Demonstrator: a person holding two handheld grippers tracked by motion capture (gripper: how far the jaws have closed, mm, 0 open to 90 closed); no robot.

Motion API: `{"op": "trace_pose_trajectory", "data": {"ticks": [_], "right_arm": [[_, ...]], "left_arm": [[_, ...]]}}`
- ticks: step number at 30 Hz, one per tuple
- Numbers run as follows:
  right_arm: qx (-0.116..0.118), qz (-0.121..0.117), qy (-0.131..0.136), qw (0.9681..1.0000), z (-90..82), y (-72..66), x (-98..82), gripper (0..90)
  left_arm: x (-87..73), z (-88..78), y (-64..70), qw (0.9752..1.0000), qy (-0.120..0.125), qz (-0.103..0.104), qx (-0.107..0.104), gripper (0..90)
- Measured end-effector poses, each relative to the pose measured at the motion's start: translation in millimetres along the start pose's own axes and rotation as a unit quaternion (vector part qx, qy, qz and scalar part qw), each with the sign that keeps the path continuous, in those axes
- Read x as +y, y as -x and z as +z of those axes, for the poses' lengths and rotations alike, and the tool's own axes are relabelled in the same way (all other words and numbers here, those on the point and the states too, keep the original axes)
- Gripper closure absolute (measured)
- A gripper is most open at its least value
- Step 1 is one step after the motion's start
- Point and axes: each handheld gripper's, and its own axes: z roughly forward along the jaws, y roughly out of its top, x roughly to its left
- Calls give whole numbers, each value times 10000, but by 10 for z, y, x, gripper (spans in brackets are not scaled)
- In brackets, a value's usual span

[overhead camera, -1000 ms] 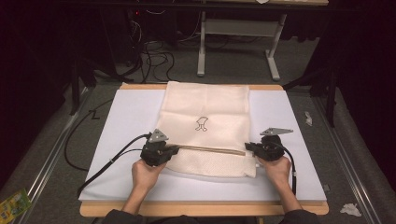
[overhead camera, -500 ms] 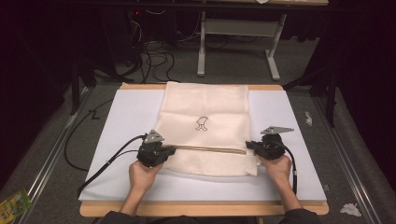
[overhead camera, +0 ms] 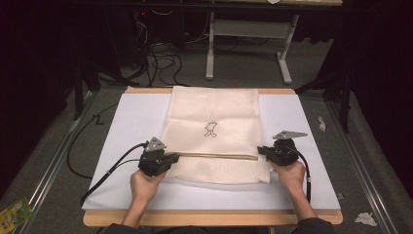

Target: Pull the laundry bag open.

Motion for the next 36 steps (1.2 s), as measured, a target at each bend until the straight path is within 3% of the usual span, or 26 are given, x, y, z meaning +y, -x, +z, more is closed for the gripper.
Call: {"op": "trace_pose_trajectory", "data": {"ticks": [7, 25, 36], "right_arm": [[-22, 19, 16, 10000, 11, 24, -19, 884], [-123, 12, -28, 9999, -3, 75, -64, 883], [-121, 1, -13, 9999, -3, 84, -65, 884]], "left_arm": [[-53, -84, -91, 9999, 59, -151, 52, 871], [-104, -165, -169, 9991, 75, -291, 292, 871], [-131, -184, -210, 9990, 73, -354, 281, 871]]}}
